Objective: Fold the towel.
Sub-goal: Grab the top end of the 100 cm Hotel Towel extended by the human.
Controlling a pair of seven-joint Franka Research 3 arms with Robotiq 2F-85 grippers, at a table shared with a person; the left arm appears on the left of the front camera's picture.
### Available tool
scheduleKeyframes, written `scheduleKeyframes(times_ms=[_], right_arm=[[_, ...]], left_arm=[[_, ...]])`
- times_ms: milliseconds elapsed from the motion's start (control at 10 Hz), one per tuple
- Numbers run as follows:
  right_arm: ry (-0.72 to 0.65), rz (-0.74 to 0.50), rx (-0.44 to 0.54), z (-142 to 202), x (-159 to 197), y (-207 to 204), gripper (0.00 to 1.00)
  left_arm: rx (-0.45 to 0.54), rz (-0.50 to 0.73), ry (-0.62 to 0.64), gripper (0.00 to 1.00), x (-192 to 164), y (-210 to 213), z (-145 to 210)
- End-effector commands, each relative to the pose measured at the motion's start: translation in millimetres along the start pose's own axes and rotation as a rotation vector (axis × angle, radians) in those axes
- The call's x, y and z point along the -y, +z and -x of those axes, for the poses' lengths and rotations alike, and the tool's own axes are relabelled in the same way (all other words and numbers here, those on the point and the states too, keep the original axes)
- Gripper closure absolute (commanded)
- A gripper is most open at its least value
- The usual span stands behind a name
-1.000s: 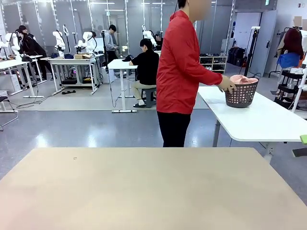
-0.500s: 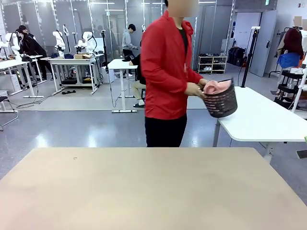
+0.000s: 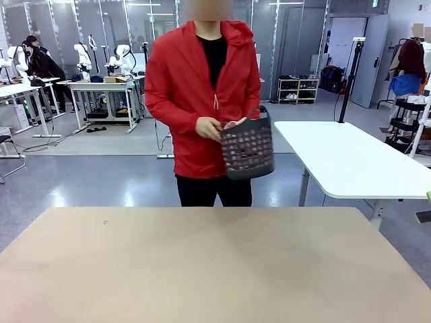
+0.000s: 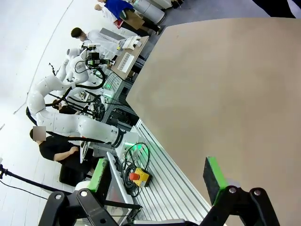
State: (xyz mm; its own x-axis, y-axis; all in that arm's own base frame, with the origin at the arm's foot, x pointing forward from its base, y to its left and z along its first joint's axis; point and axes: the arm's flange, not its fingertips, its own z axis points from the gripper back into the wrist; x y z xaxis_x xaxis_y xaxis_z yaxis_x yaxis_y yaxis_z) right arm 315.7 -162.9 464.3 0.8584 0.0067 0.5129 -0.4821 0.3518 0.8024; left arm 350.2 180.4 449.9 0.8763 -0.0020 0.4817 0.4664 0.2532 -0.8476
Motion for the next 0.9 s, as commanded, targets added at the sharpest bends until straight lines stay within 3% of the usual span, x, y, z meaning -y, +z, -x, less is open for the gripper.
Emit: scheduleKeyframes(times_ms=[0, 800], right_arm=[[0.023, -0.014, 0.009, -2.0, 0.7, 0.6, 0.00], [0.023, -0.014, 0.009, -2.0, 0.7, 0.6, 0.00]], left_arm=[[-0.003, 0.012, -0.015, 0.00, 0.1, 0.9, 0.8], [-0.003, 0.012, -0.015, 0.00, 0.1, 0.9, 0.8]])
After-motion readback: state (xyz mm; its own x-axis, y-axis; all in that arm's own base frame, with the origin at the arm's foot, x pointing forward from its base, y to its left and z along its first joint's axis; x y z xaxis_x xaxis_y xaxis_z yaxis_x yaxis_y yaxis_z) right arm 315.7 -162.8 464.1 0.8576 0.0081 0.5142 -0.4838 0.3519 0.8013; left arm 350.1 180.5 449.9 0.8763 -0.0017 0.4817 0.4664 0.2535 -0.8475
